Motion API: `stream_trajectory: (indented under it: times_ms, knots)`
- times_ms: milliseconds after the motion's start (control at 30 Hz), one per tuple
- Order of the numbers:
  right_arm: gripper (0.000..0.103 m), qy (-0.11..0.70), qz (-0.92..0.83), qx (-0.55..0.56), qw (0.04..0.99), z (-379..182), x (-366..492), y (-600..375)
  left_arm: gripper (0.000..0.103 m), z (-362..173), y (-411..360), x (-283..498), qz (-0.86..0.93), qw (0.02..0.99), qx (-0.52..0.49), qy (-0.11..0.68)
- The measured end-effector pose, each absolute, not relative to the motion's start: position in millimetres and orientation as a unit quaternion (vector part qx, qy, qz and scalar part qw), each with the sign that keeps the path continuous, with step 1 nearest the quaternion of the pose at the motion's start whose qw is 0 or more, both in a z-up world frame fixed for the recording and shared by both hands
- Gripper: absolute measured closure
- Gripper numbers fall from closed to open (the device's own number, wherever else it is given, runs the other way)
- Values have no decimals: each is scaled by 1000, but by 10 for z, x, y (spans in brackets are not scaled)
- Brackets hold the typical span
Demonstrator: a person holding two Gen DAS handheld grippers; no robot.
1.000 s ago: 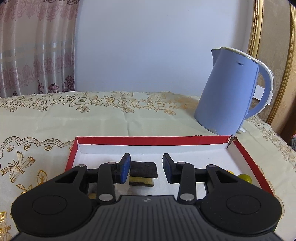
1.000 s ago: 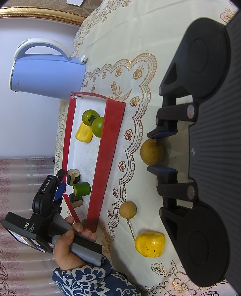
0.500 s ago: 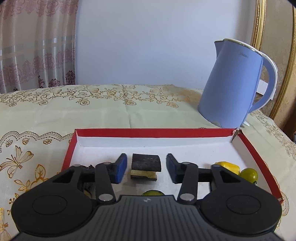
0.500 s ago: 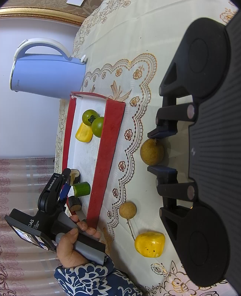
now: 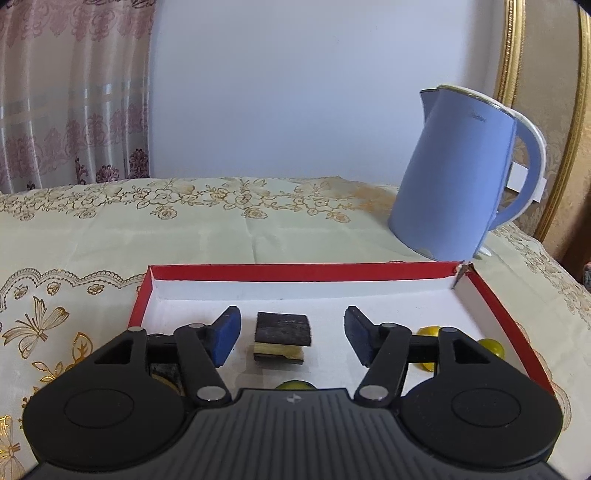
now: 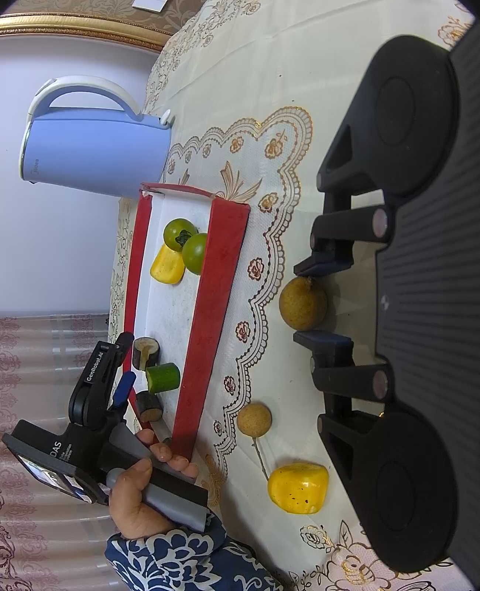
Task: Organize fruits
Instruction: 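Carry the held brown longan with the right tool over the tray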
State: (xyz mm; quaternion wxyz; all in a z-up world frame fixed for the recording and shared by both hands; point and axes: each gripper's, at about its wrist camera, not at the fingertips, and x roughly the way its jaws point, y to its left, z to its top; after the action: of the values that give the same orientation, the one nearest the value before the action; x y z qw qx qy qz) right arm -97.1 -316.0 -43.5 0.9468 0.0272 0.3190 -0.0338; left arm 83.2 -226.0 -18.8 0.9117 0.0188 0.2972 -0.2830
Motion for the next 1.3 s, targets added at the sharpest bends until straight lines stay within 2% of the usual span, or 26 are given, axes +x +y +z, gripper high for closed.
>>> stream_trajectory:
  times_ms: [100, 300, 433, 867, 1300]
  knots:
    - [73, 318, -32, 28, 947, -436, -977, -3166, 30, -151, -2226, 776, -281, 914, 21, 291]
    - [73, 313, -30, 31, 949, -444, -992, -3177, 30, -9, -1977, 642, -277, 921, 15, 274]
    - [73, 312, -29, 29, 949, -447, -998, -3167, 21, 73, -1688, 483, -268, 930, -14, 251]
    - [74, 309, -42, 3, 950, -228, -930, -3150, 21, 43, -1425, 235, -273, 936, -54, 216]
    - [74, 285, -58, -63, 955, 437, 251, -3423, 21, -59, -1399, 349, -265, 931, -65, 242]
